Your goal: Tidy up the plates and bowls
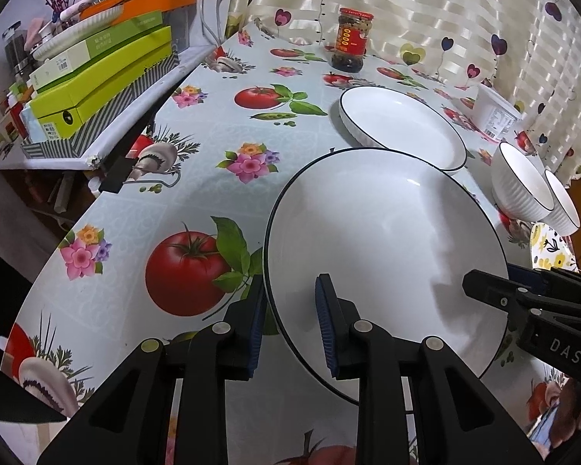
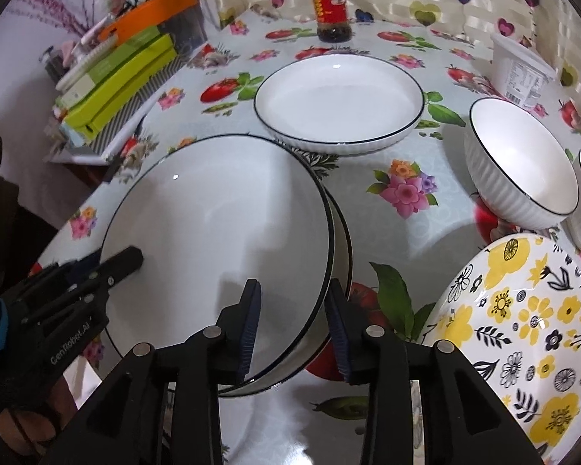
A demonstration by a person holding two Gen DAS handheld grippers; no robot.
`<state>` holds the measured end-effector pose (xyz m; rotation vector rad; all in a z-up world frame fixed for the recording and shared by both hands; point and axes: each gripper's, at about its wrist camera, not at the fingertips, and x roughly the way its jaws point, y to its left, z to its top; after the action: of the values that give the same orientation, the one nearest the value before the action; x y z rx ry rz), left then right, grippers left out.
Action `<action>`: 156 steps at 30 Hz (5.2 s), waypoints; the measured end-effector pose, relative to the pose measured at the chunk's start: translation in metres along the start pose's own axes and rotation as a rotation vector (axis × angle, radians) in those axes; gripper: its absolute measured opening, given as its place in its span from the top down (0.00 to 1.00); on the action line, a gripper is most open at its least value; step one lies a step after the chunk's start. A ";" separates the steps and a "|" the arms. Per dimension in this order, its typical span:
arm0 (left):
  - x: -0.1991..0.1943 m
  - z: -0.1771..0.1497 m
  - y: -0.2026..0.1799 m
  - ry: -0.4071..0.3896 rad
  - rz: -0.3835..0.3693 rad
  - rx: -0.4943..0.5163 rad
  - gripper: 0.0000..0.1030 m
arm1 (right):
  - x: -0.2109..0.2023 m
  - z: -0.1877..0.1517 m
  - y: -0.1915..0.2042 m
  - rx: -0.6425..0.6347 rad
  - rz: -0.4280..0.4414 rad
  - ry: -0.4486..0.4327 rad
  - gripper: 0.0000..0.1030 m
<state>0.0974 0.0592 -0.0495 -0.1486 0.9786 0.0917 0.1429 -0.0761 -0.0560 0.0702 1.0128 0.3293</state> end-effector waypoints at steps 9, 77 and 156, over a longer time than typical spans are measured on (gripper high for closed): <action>0.004 -0.001 -0.001 0.023 -0.039 0.012 0.74 | -0.007 0.001 -0.003 -0.050 -0.069 0.015 0.84; 0.030 0.135 -0.016 -0.010 -0.268 0.012 0.74 | -0.018 0.099 -0.074 0.108 -0.024 -0.127 0.60; 0.126 0.147 0.007 0.193 -0.296 -0.040 0.84 | 0.048 0.146 -0.070 0.172 -0.021 -0.045 0.94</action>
<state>0.2874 0.0918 -0.0741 -0.3422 1.1372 -0.1773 0.3060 -0.1140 -0.0323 0.2214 0.9950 0.2197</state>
